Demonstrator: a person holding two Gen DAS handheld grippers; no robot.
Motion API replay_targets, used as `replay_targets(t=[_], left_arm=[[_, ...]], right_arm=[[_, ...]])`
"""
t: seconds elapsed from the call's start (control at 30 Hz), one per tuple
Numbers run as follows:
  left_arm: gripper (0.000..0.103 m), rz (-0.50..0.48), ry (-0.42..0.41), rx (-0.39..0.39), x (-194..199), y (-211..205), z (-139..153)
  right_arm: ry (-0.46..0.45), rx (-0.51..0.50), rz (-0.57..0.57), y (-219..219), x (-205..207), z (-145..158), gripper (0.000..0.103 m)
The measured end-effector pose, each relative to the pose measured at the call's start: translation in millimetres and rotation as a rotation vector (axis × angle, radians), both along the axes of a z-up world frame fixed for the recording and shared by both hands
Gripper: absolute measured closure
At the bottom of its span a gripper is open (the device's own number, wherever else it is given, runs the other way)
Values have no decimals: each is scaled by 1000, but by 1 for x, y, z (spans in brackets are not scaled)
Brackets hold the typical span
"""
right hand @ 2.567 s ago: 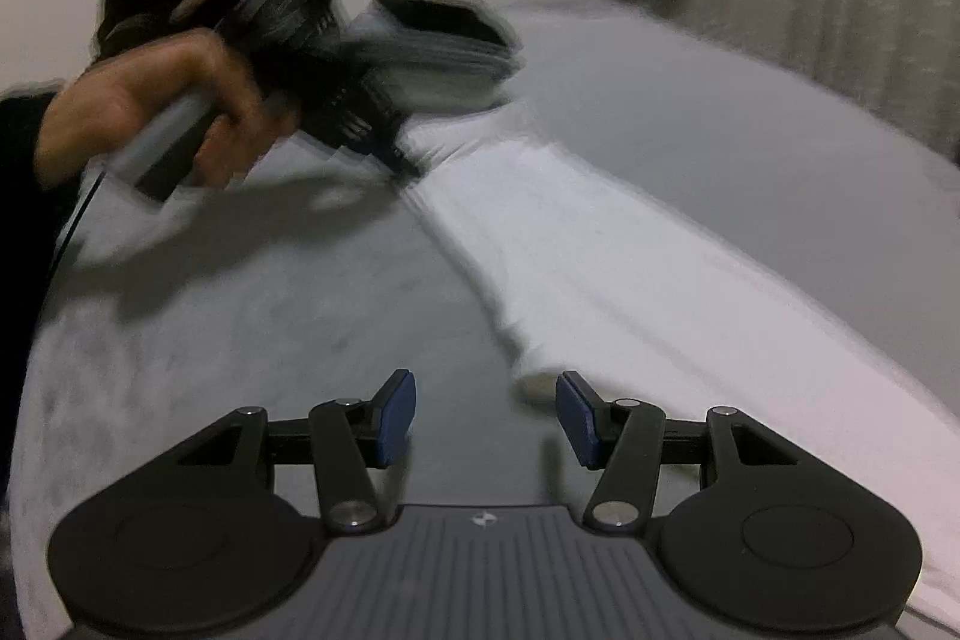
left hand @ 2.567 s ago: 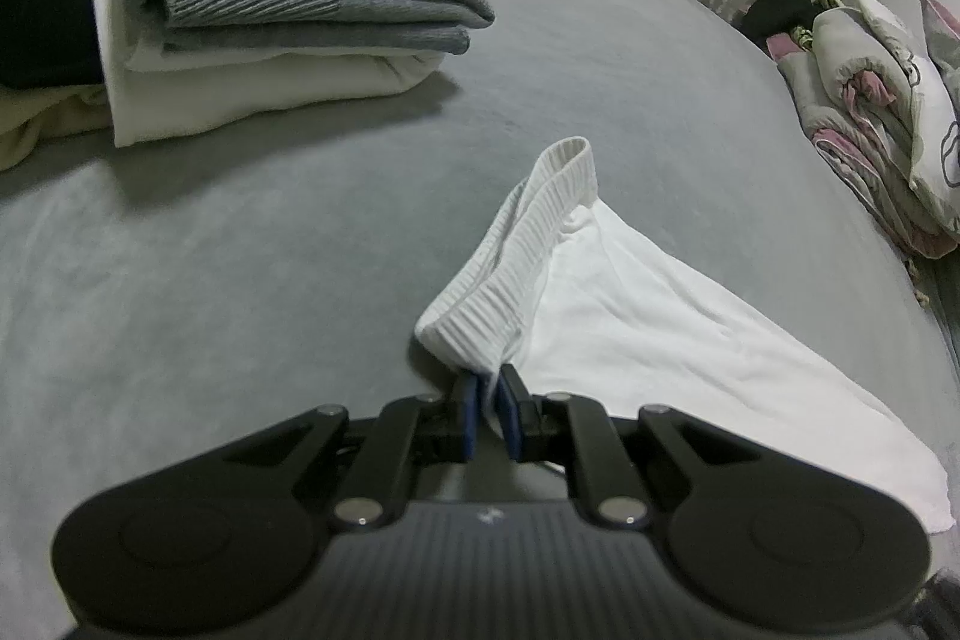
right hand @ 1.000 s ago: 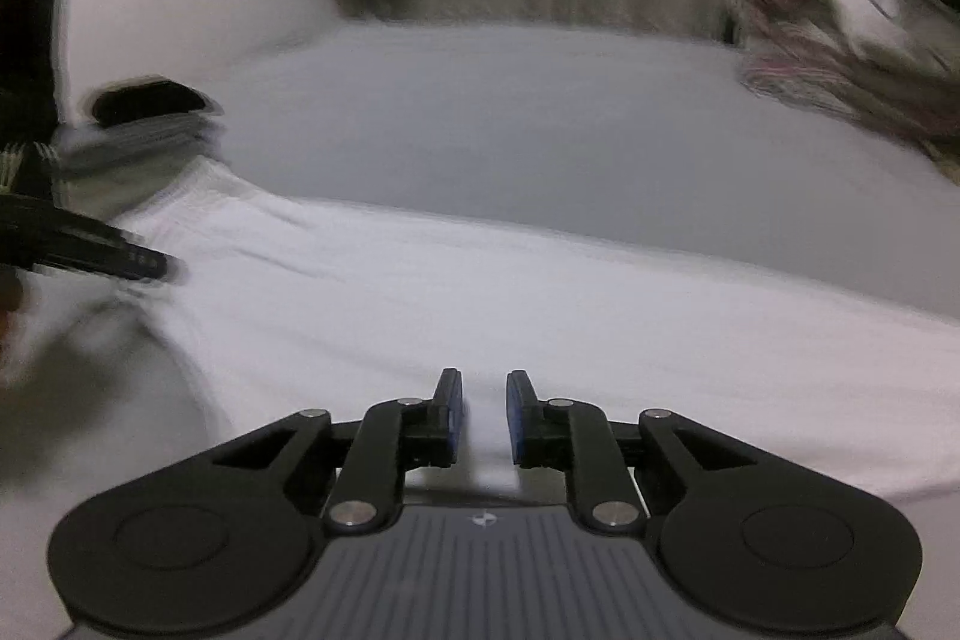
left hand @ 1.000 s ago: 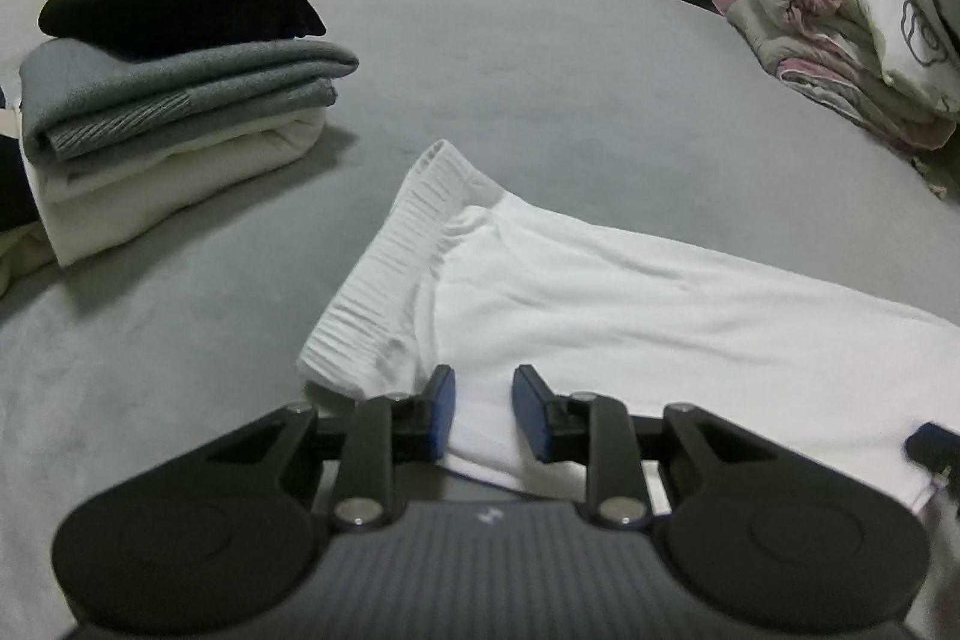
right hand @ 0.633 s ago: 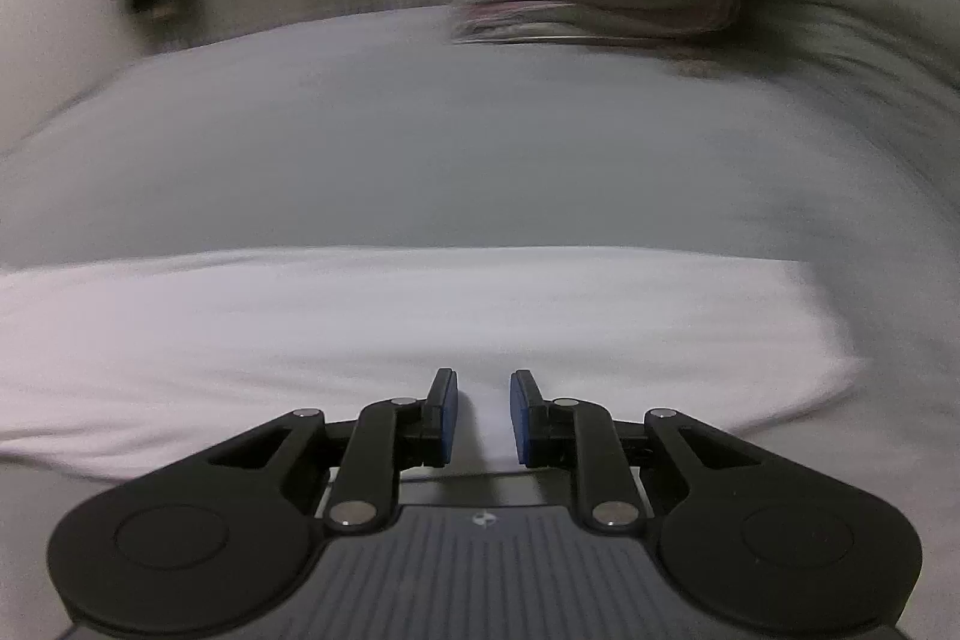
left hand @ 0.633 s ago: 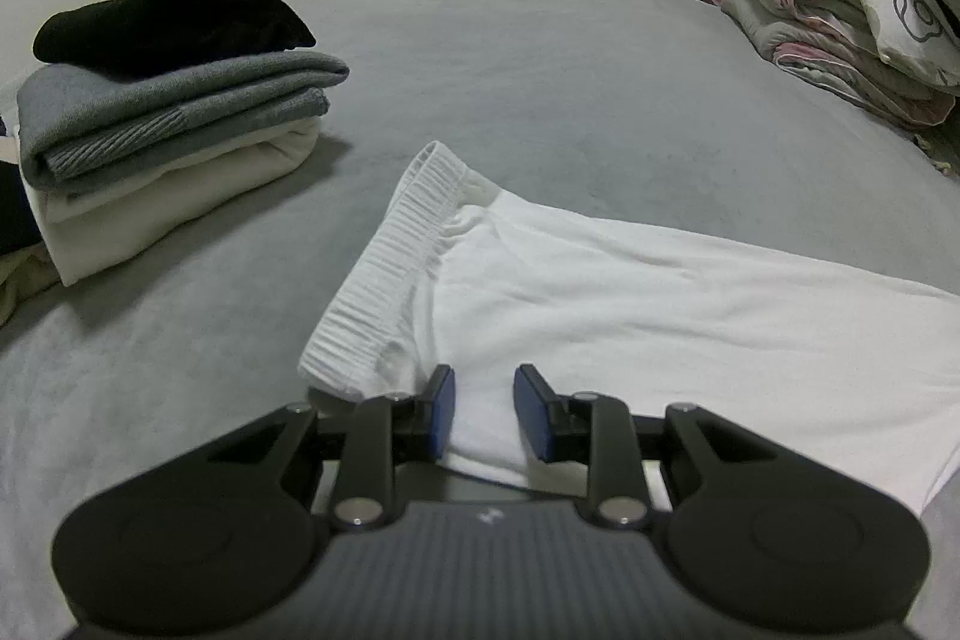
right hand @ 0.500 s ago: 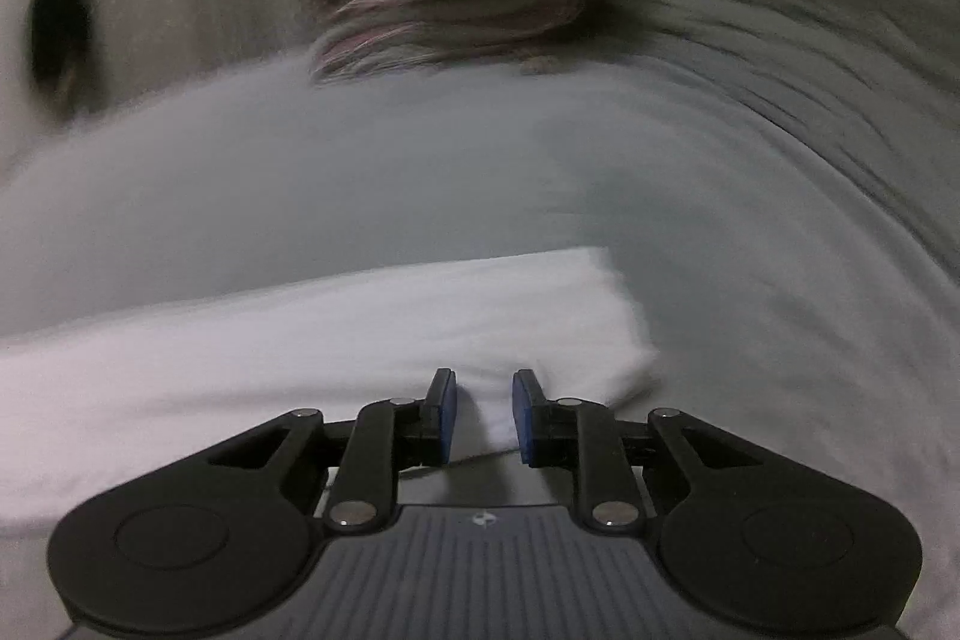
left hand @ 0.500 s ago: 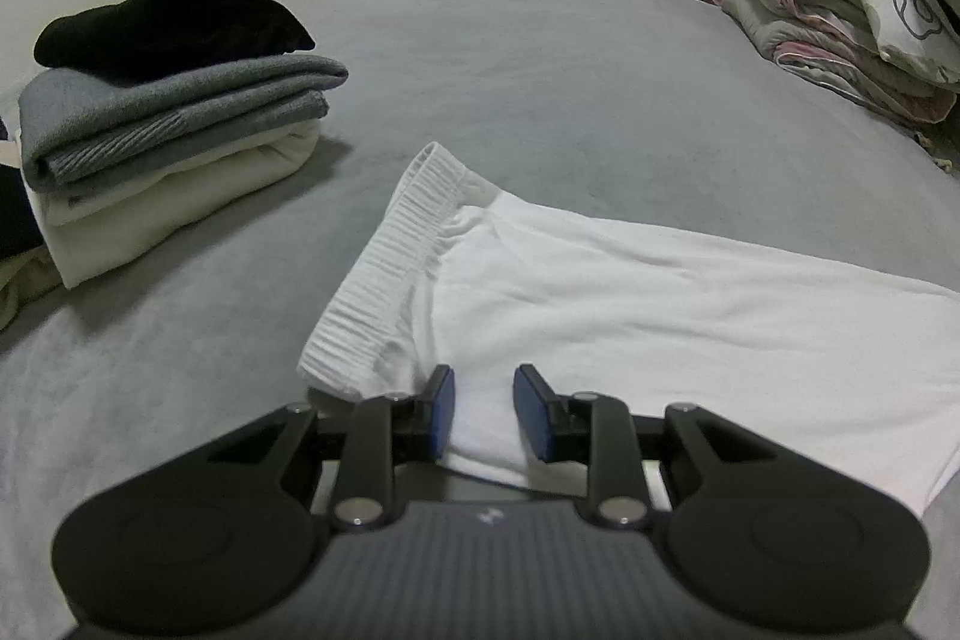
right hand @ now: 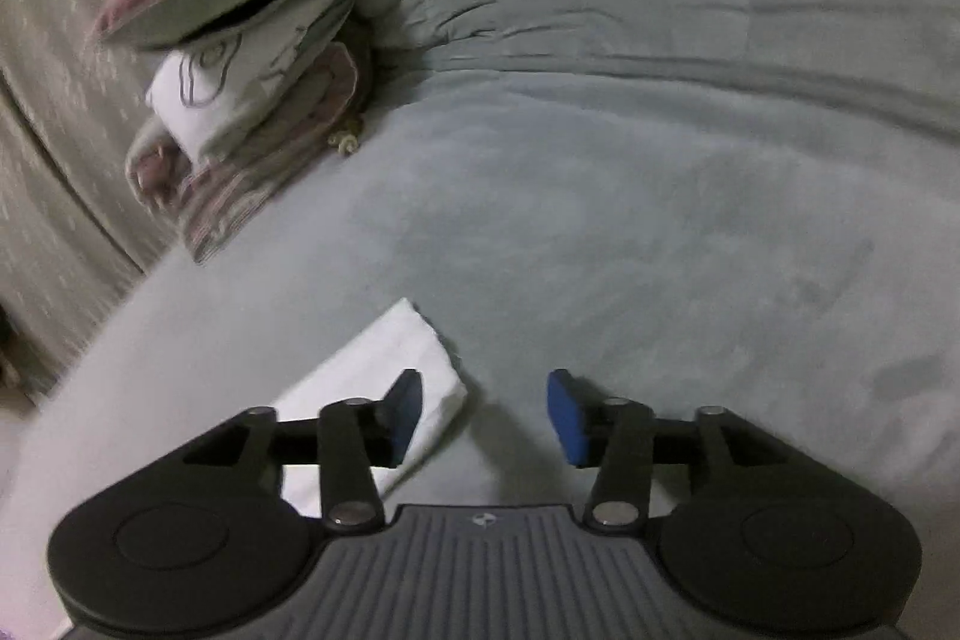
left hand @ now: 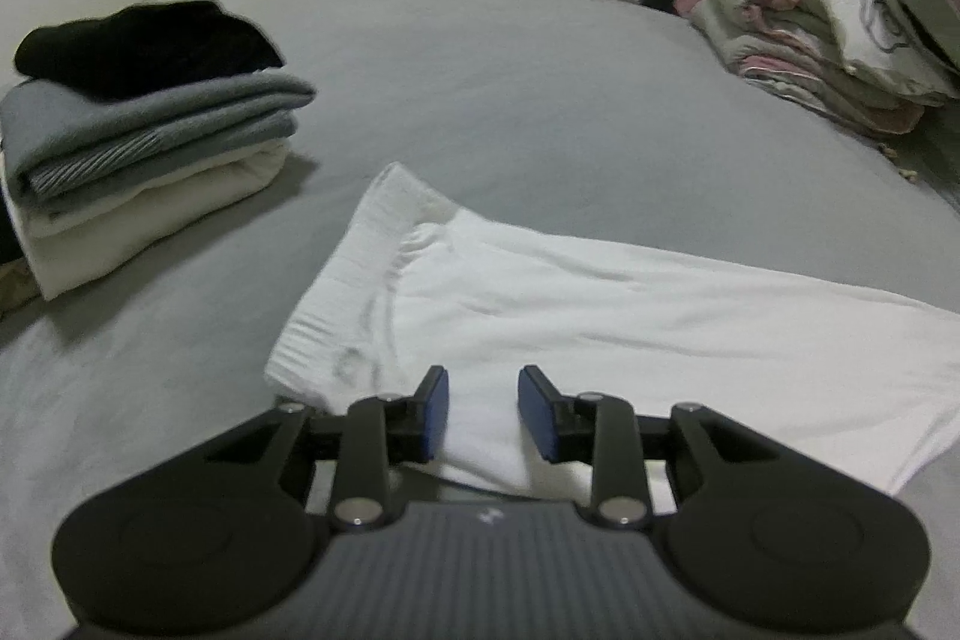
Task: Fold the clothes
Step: 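Move both tools along the white trouser leg toward its hem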
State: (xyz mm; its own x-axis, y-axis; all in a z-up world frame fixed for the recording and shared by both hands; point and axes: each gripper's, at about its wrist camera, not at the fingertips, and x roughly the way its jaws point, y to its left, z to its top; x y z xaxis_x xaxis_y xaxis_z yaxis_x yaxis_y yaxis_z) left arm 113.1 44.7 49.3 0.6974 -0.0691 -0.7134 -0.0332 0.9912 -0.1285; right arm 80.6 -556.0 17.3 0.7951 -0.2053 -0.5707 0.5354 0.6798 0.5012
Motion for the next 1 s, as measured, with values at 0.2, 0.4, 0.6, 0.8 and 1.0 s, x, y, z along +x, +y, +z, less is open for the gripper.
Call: replay_targets(t=[0.2, 0.4, 0.6, 0.8, 1.0], left_arm=[[75, -36, -5, 17, 0, -11, -2], [62, -105, -22, 103, -3, -38, -5], [58, -126, -11, 128, -2, -47, -10], [47, -116, -7, 138, 0, -45, -12], [36, -110, -4, 147, 1, -45, -11]], right_arm=[[-28, 57, -2, -11, 13, -8, 51], [35, -50, 53, 4, 34, -7, 49], [46, -81, 58, 11, 36, -8, 48], [29, -66, 40, 11, 32, -9, 49], [75, -101, 35, 19, 33, 0, 50]])
